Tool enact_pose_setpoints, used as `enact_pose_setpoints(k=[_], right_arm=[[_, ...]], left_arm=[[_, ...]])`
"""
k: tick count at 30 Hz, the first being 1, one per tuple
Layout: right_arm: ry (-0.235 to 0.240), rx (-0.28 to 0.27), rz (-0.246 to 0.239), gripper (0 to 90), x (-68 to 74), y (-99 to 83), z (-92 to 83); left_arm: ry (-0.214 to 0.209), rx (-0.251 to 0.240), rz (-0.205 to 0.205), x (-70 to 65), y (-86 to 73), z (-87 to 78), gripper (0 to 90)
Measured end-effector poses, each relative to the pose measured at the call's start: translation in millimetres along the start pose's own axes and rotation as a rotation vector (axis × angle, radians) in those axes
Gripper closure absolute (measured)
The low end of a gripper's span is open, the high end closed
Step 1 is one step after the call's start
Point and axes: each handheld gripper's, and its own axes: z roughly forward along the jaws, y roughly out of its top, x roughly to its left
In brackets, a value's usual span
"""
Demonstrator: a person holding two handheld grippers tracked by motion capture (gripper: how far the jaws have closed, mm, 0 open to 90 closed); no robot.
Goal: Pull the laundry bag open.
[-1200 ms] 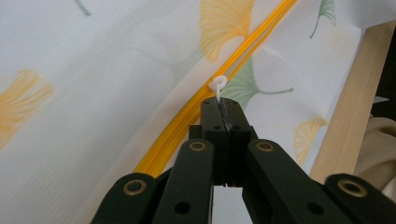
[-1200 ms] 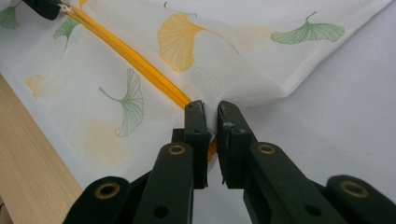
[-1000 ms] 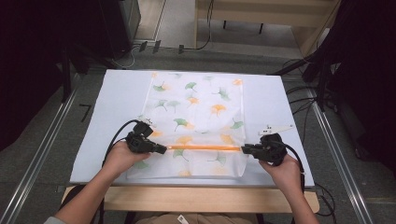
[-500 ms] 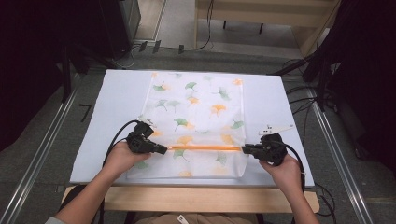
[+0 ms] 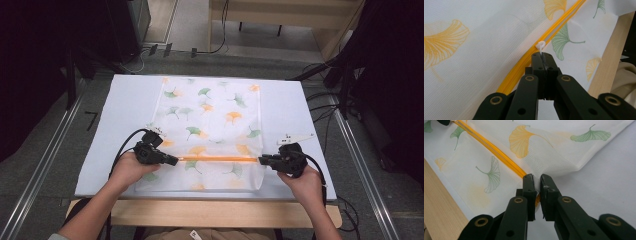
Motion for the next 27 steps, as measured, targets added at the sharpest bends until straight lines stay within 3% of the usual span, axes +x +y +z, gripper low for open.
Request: enact_pose_setpoints(k=[13,27], right_arm=[[0.004,0.003,-0.002,84.9,-0.1,0.0,0.9],[-0.001,0.007,0.002,84.9,-0.9,-0.3,0.6]], left_arm=[[0.008,-0.012,-0.017,6.8,-7.1,-9.9,90.0],[0.009,-0.004,-0.019,6.3,-7.0,-7.6,90.0]])
